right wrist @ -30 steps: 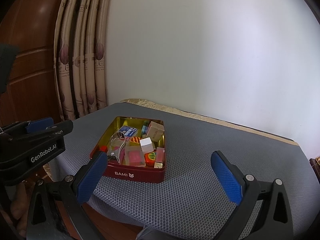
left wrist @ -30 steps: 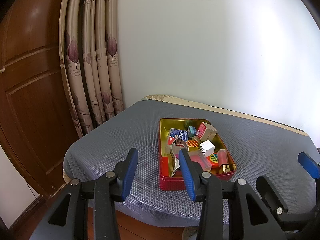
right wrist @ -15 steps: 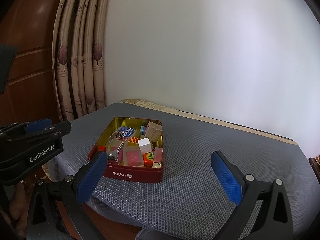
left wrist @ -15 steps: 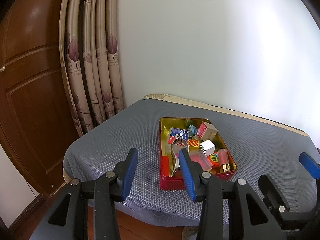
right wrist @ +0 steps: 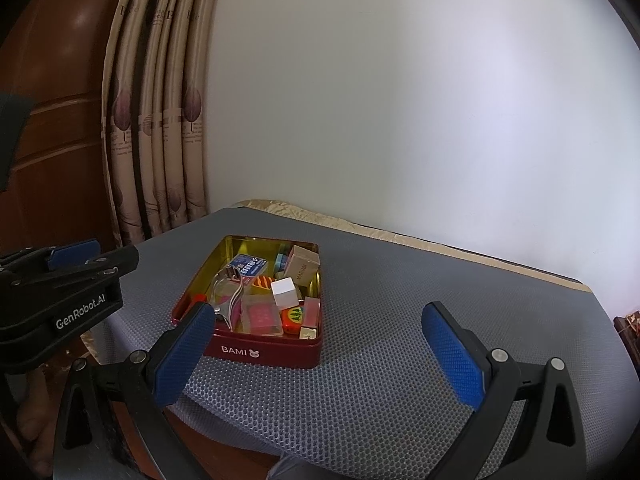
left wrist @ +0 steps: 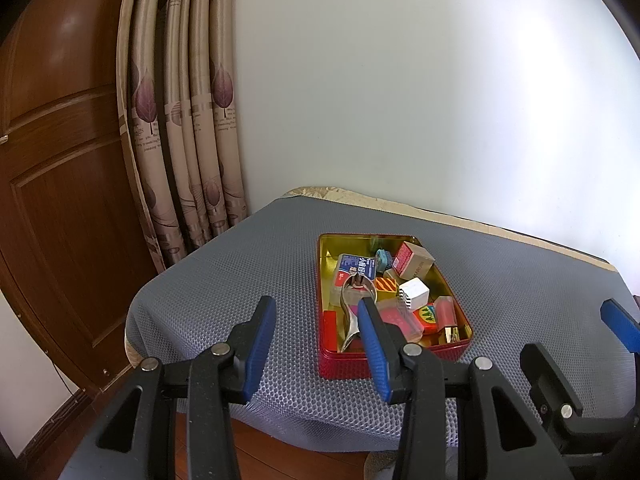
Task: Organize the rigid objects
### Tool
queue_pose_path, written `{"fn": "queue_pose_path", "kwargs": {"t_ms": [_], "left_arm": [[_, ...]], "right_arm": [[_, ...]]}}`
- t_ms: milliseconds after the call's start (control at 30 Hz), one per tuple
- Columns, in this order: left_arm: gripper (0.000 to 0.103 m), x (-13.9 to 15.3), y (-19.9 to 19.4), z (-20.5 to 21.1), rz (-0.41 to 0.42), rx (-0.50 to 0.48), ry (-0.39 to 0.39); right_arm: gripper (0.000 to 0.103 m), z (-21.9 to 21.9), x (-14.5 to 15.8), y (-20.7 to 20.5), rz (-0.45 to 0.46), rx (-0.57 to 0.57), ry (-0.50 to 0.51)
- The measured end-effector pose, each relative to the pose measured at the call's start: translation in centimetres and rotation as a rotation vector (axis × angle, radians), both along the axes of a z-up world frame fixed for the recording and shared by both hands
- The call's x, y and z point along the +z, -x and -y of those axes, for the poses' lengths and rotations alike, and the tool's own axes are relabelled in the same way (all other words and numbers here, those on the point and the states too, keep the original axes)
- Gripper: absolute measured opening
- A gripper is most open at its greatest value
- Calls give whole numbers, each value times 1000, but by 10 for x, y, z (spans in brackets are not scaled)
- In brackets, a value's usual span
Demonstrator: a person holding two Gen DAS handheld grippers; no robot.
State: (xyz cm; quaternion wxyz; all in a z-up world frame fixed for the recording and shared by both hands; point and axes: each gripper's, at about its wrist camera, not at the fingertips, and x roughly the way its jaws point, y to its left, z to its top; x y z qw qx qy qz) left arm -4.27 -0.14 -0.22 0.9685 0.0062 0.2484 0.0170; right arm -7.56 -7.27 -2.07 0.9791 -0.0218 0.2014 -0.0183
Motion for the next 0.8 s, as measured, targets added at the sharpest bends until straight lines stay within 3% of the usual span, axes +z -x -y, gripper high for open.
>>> {"fn": "queue_pose_path", "kwargs": {"t_ms": [800], "left_arm": [[43, -1, 0, 0, -5, 6, -4]], "right_arm": [[102, 0, -2, 0, -7, -17, -3]]}}
